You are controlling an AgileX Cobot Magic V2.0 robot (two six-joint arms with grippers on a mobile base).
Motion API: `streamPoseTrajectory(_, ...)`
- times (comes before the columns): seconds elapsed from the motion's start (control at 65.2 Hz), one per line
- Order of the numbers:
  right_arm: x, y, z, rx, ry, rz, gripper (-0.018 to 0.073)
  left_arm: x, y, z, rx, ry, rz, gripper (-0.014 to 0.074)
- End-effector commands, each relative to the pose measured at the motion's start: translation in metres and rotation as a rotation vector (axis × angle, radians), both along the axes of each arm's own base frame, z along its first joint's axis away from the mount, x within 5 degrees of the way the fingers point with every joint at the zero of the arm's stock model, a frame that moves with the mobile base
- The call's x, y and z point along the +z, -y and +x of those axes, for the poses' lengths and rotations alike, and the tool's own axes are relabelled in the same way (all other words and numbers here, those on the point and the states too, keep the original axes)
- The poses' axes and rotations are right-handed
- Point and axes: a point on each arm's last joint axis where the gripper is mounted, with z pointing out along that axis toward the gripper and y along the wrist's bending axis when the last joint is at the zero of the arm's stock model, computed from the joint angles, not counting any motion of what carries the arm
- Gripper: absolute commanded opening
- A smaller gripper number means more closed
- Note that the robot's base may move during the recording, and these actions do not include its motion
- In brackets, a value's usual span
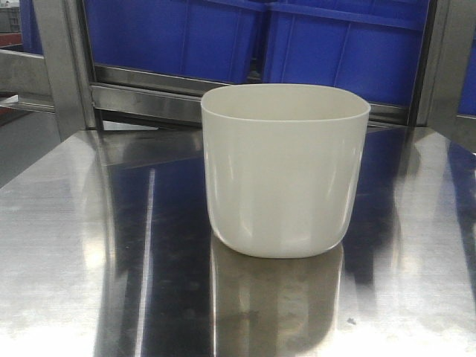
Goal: Move white bin to right shelf second layer
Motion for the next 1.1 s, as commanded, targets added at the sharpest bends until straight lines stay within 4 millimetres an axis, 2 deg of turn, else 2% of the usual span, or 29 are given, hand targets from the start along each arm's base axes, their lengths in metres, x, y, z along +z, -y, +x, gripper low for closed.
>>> streamPoseTrajectory(0.0,0.015,0.001,-0.002,-0.014,0.12,-0.001,0.0056,-0.003,-0.001,0.0,0.003,0.064,-0.023,0.0085)
streamPoseTrajectory(0.706,0.015,0.001,-0.002,-0.014,0.124,-0.002,0.0056,-0.003,-0.001,0.0,0.003,0.064,-0.023,0.0085)
streamPoseTrajectory(0.967,0.023,0.002,-0.003,-0.022,0.205,0.003,0.0056,-0.003,-0.001,0.0,0.003,0.064,-0.023,0.0085)
streamPoseTrajectory(1.09,0.028,0.001,0.005,-0.014,0.092,0.061,0.0056,-0.003,-0.001,0.0,0.003,0.064,-0.023,0.0085)
